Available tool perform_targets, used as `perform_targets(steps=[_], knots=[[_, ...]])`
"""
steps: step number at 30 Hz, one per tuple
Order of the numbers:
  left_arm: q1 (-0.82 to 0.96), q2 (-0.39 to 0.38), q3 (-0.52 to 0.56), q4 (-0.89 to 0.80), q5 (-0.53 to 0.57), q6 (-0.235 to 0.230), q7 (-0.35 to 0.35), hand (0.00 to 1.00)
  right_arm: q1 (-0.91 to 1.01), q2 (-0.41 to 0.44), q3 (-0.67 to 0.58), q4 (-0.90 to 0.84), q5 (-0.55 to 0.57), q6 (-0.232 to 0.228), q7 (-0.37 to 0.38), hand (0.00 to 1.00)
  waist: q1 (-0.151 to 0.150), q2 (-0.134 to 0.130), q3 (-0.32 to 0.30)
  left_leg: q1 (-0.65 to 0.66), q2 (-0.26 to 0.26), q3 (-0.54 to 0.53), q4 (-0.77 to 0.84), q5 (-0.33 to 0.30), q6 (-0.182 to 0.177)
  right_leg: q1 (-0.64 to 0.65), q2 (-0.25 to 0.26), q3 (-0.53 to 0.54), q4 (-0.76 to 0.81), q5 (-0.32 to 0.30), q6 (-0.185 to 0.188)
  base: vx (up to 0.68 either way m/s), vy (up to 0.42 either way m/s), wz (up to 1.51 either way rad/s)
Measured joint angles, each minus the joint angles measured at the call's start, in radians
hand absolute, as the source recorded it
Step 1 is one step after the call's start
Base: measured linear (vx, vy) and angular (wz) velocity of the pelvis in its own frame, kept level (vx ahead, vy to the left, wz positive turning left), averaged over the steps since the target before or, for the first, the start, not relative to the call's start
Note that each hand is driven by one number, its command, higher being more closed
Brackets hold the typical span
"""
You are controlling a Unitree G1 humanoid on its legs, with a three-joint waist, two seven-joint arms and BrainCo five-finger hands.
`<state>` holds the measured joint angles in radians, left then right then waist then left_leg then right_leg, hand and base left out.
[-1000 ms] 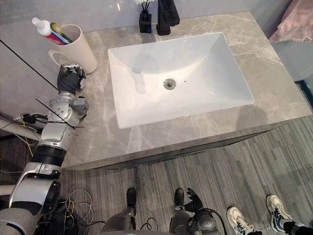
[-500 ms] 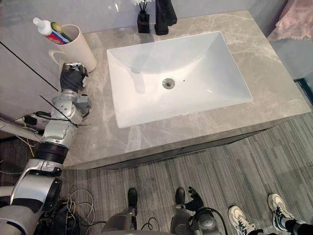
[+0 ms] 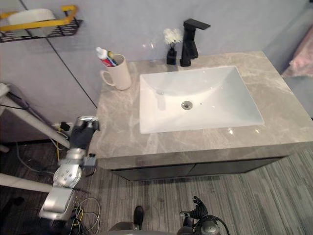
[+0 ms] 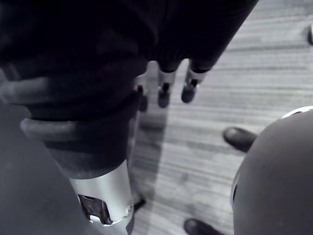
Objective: Organize washtable
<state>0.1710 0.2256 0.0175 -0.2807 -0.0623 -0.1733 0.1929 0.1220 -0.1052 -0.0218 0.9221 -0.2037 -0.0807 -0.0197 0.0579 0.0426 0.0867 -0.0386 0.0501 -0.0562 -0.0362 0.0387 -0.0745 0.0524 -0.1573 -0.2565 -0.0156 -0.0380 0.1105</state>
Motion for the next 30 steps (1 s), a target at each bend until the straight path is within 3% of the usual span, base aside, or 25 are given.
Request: perform_targets(steps=[2,4,6,9,12,16,19,20,23,30], knots=[[0.063,-0.044,0.029,-0.029,0.018,-0.034,0.018,1.00,0.000,0.000,0.000,0.025,0.000,0.000,0.000,0.00,0.017,-0.001,-0.016,0.001,0.000,-0.015,0.011,-0.005,-0.003,0.008,0.001,-0.019,0.008,-0.009,-0.001,-0.02,-0.032,0.34],[0.170,-0.147,0.124,-0.039,0.028,-0.079,0.091,1.00,0.001,0.004,-0.001,0.052,0.001,-0.006,-0.008,0.00,0.021,-0.003,-0.036,0.002,0.001,-0.042,0.019,-0.005,-0.004,0.025,0.003,-0.046,0.023,-0.027,0.001,-0.01,-0.039,0.38],[0.196,-0.196,0.186,-0.029,0.041,-0.082,0.128,1.00,0.002,0.012,-0.001,0.064,0.001,-0.009,-0.017,0.00,0.037,-0.005,-0.041,0.003,0.003,-0.049,0.023,-0.006,-0.005,0.033,0.005,-0.050,0.027,-0.030,-0.001,0.00,-0.025,0.13],[0.201,-0.286,0.317,0.065,0.117,-0.080,0.300,1.00,0.007,0.019,-0.001,0.074,0.007,-0.010,-0.046,0.00,0.063,-0.012,-0.045,-0.004,0.000,-0.083,0.052,-0.013,-0.008,0.058,0.005,-0.099,0.041,-0.042,-0.002,-0.01,-0.032,0.32],[0.203,-0.299,0.359,0.208,0.196,-0.061,0.404,1.00,0.014,0.041,0.006,0.075,0.006,-0.012,-0.065,0.00,0.068,-0.033,-0.054,-0.015,-0.011,-0.135,0.070,-0.019,0.000,0.071,-0.007,-0.158,0.090,-0.080,0.003,-0.02,-0.030,0.59],[0.199,-0.298,0.369,0.511,0.219,-0.013,0.415,1.00,0.025,0.064,0.007,0.065,0.006,-0.024,-0.079,0.00,0.068,-0.051,-0.067,-0.016,-0.020,-0.163,0.079,-0.016,-0.004,0.095,-0.022,-0.201,0.117,-0.102,0.008,-0.02,-0.015,0.35],[0.196,-0.298,0.364,0.752,0.192,0.010,0.372,1.00,0.035,0.086,-0.002,0.058,0.010,-0.026,-0.094,0.00,0.066,-0.059,-0.075,-0.006,-0.024,-0.169,0.071,-0.016,-0.003,0.099,-0.028,-0.209,0.115,-0.109,0.011,-0.01,-0.004,0.08],[0.189,-0.296,0.357,0.846,0.171,0.016,0.343,0.00,0.043,0.093,-0.013,0.049,0.014,-0.027,-0.096,0.00,0.064,-0.065,-0.080,-0.005,-0.023,-0.168,0.068,-0.016,-0.004,0.098,-0.029,-0.209,0.115,-0.114,0.008,0.00,0.001,-0.04],[0.163,-0.295,0.344,1.049,0.125,0.040,0.264,0.00,0.047,0.106,-0.038,0.045,0.016,-0.028,-0.110,0.00,0.061,-0.070,-0.083,0.003,-0.015,-0.158,0.043,-0.013,-0.007,0.094,-0.019,-0.197,0.103,-0.114,0.004,0.00,-0.014,-0.11],[0.116,-0.280,0.378,1.177,-0.025,0.061,0.099,0.00,0.018,0.098,-0.055,0.069,0.010,-0.020,-0.103,0.00,0.062,-0.050,-0.080,-0.014,0.001,-0.126,0.055,-0.007,-0.016,0.063,-0.005,-0.170,0.101,-0.103,0.001,0.04,-0.018,-0.09]])
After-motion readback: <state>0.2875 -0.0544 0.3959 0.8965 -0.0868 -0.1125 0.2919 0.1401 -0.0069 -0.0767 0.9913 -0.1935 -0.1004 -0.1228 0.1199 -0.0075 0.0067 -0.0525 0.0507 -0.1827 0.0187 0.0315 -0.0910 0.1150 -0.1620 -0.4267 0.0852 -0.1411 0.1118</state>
